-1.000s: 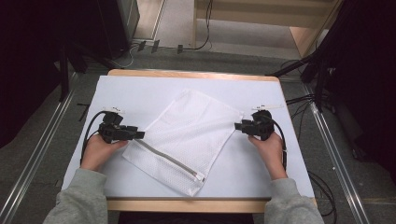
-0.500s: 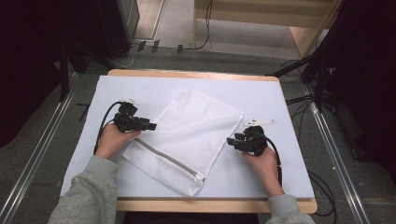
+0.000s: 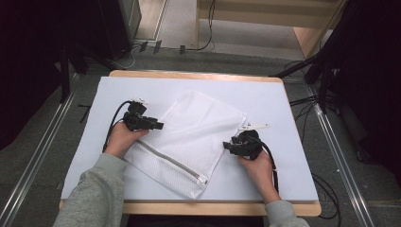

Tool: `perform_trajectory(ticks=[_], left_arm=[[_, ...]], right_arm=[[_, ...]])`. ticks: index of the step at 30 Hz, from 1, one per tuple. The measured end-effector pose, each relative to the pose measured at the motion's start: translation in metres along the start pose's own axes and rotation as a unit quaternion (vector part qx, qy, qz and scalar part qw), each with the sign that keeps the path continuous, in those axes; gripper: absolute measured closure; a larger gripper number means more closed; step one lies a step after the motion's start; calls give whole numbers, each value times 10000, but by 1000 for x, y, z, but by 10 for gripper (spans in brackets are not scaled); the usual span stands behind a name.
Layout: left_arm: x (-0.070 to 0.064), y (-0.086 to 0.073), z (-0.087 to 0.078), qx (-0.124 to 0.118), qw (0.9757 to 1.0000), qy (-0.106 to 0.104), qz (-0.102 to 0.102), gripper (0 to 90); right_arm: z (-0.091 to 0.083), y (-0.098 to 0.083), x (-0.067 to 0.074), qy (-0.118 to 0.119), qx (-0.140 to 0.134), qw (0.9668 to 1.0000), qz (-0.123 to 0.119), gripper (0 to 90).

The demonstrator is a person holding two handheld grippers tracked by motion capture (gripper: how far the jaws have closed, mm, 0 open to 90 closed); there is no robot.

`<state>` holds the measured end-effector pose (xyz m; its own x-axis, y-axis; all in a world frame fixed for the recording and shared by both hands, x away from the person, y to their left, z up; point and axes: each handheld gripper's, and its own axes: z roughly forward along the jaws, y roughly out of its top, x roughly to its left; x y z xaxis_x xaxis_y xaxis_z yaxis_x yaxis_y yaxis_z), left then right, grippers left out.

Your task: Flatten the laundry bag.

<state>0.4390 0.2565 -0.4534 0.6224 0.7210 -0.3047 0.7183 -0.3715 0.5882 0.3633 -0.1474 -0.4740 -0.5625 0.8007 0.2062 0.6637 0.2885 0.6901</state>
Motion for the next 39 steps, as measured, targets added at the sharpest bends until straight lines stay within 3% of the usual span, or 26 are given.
perform_trajectory(ticks=[5,6,10,11,13,18,28,39], left_arm=[[-4,-1,3,94,9999,-41,96,762],[-4,-1,4,111,9999,-39,108,762],[-3,-1,5,115,9999,-41,-17,895],[-2,-1,5,130,9998,-99,-64,900],[-2,-1,5,173,9996,-186,-99,900],[-1,-1,1,149,9998,-62,-117,900],[1,-8,-8,59,9998,24,-200,900],[-1,-21,-18,-87,9993,-79,-369,900]], right_arm=[[5,3,5,-43,-53,10000,-25,549],[5,3,5,-43,-53,10000,-25,549],[8,4,9,-218,-45,9997,-107,623],[8,4,11,-352,-49,9992,-177,681],[9,4,11,-431,-44,9988,-218,712],[11,5,10,-411,-98,9987,-272,879],[14,16,5,-306,112,9991,-281,900],[21,30,-4,-235,176,9993,-210,900]])
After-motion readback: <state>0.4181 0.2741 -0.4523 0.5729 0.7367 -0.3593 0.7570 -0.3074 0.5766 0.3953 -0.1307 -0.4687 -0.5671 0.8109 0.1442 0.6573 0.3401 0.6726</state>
